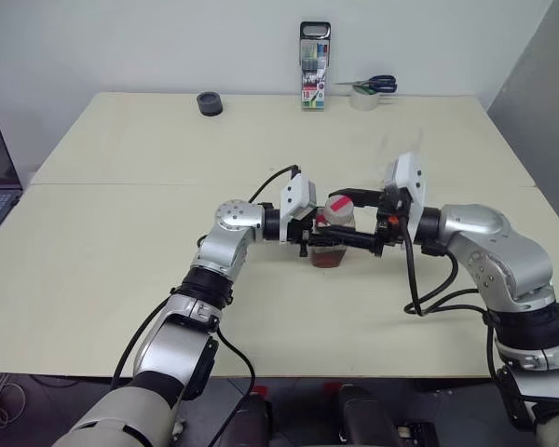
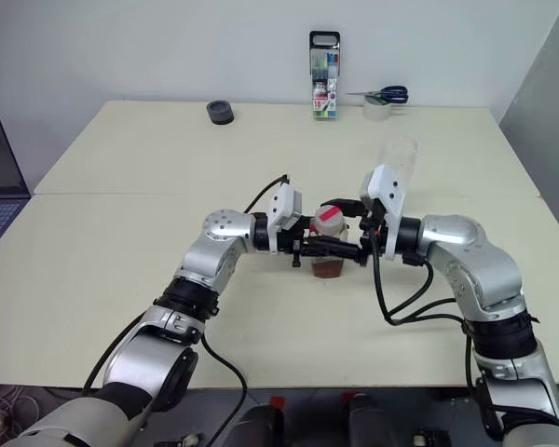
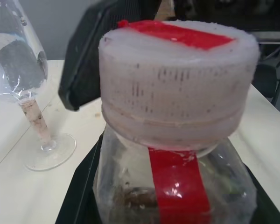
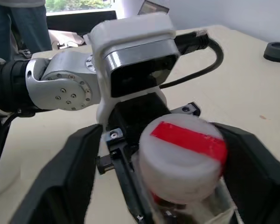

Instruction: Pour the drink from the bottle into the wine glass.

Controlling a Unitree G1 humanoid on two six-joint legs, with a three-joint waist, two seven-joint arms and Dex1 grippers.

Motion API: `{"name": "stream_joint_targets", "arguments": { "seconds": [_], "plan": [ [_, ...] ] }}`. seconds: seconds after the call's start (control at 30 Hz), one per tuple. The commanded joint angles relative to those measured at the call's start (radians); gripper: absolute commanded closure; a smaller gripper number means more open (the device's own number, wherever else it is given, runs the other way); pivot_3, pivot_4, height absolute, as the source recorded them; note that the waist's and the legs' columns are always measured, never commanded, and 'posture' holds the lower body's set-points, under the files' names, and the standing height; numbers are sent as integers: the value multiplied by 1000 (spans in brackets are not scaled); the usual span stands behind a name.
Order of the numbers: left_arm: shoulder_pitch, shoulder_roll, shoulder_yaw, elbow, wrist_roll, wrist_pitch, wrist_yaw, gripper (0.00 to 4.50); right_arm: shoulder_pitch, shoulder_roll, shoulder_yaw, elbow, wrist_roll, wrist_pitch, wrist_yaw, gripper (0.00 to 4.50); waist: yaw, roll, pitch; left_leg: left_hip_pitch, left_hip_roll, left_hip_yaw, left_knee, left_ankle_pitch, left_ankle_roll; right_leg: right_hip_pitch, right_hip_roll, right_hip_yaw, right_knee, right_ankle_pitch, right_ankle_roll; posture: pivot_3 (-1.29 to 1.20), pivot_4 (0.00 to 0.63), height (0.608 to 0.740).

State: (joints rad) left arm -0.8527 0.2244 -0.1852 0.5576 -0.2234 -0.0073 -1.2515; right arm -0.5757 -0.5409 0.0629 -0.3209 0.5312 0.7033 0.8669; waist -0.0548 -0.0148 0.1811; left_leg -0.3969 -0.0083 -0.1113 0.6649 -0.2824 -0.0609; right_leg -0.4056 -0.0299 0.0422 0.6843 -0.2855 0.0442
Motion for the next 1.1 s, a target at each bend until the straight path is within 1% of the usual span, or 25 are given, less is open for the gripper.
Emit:
{"name": "stream_joint_targets", "arguments": {
  "seconds": [0.03,0.13,0.37,0.57,0.9,1.1],
  "plan": [
    [-3,7,26,-42,-19,-4,5,2787,20,-12,-64,-156,52,54,-74,0,1,0,0,0,0,0,0,0,0,0,0,0,0,0,0,0,150,740],
    [-9,7,26,-37,-20,-2,4,2787,47,-7,-55,-197,14,50,-137,0,1,0,0,0,0,0,0,0,0,0,0,0,0,0,0,0,150,740],
    [-22,0,22,-26,-20,-1,-1,2788,61,67,-11,-195,-74,-11,-269,0,0,0,0,0,0,0,0,0,0,0,1,0,0,0,0,0,150,740],
    [-29,-5,21,-21,-20,-2,-4,2788,63,95,-2,-169,-122,-38,-319,0,-1,0,0,0,0,0,0,0,-1,0,0,0,0,0,0,0,150,740],
    [-23,-4,20,-25,-20,-1,-8,2788,123,84,-66,-200,-94,-7,-356,0,-1,0,0,0,0,0,0,0,0,0,1,0,0,0,0,0,150,740],
    [-23,-1,20,-25,-18,-1,-10,2788,126,98,-121,-223,-37,18,-384,0,-1,0,0,0,0,0,0,0,0,0,1,0,1,0,0,0,150,740]
  ]
}}
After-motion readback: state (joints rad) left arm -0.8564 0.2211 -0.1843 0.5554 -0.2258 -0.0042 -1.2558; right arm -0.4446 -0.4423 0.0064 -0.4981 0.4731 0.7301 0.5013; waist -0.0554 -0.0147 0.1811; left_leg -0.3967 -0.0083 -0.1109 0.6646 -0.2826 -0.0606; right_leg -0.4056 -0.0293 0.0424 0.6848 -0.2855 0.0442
